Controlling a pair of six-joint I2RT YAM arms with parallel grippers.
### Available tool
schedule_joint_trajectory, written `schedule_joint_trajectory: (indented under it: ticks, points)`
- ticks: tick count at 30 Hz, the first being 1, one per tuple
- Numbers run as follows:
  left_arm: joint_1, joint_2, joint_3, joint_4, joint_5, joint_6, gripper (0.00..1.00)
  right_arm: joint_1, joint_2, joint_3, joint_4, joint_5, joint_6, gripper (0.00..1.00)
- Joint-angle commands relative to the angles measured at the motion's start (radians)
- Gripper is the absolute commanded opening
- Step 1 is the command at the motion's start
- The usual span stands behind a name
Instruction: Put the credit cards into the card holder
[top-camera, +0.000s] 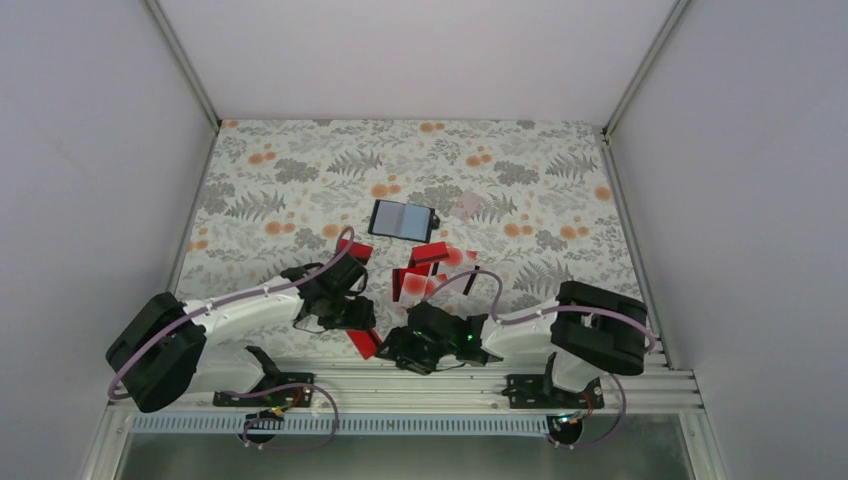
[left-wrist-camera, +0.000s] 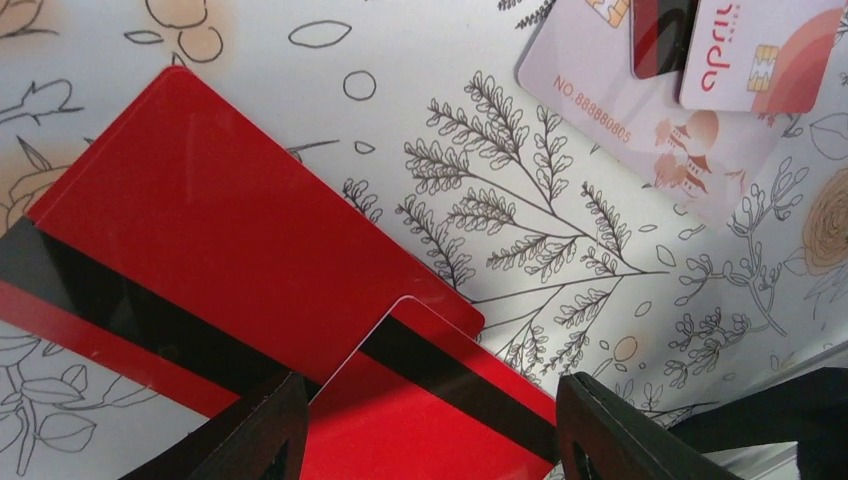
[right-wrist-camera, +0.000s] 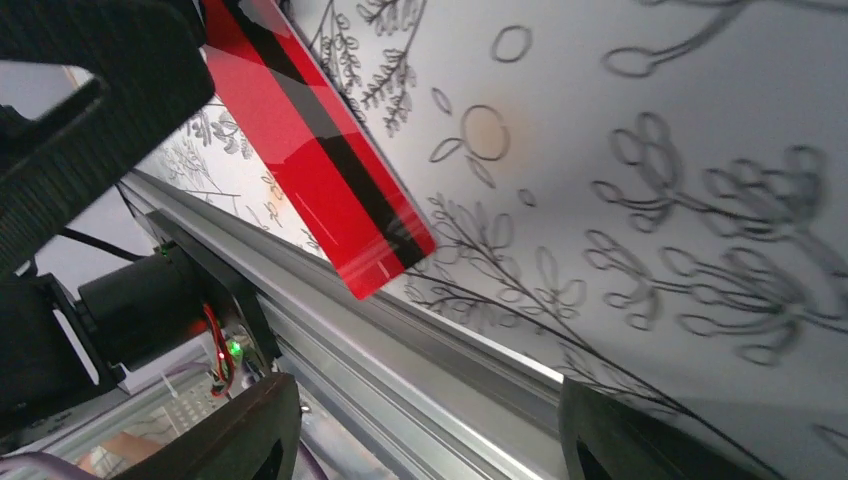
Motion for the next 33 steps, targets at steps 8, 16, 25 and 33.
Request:
schedule_joint_trajectory:
  ticks: [8, 16, 25, 33]
  points:
    - [-0.029, -0.029, -0.028, -0.009, 0.035, 0.008, 0.63, 0.037, 0.126, 0.069, 0.139, 0.045, 0.118, 0.64]
    - [-0.049, -0.041, -0.045, -0.001, 0.054, -0.01, 0.63, 0.047, 0.195, 0.055, 0.232, 0.046, 0.185, 0.6]
    - [-0.063, -0.032, -0.052, 0.019, 0.087, -0.01, 0.61, 0.048, 0.207, 0.045, 0.236, 0.06, 0.225, 0.57]
    - [-0.092, -0.021, -0.067, 0.033, 0.108, -0.025, 0.57, 0.05, 0.17, -0.009, 0.28, 0.113, 0.245, 0.51]
